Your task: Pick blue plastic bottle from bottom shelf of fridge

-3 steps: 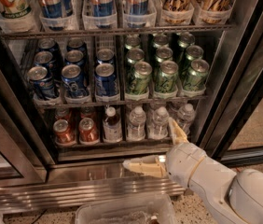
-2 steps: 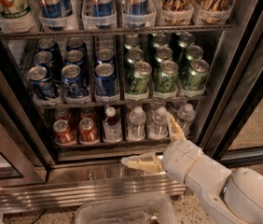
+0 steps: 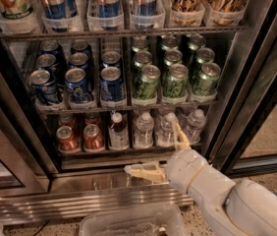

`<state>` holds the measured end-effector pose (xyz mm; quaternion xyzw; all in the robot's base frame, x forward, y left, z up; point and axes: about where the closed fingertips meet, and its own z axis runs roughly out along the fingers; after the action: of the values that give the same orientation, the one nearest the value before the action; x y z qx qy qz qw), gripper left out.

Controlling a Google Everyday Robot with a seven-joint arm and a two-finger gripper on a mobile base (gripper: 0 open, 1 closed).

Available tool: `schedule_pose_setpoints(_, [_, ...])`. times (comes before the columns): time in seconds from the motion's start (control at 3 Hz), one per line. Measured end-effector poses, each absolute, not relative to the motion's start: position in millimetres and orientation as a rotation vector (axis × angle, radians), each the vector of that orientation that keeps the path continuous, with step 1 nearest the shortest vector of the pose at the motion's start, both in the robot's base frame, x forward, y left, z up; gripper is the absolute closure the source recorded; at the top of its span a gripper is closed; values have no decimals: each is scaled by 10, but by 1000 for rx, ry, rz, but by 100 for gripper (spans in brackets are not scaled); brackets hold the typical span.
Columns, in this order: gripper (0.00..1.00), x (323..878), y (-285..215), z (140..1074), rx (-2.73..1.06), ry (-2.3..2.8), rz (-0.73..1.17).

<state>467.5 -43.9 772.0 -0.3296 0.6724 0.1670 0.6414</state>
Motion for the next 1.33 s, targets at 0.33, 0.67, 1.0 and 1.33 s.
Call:
schedule_pose_setpoints(0.33, [0,4686,-209,7565,-738,1500,356])
schedule_pose_setpoints(0.67, [0,4635,40,7436,-688,1478,355])
schedule_pose_setpoints(1.0, [0,4680,99,7260,-570,1476,402])
schedule_pose_setpoints(1.33, [0,4723,94,6957,-428,1504,503])
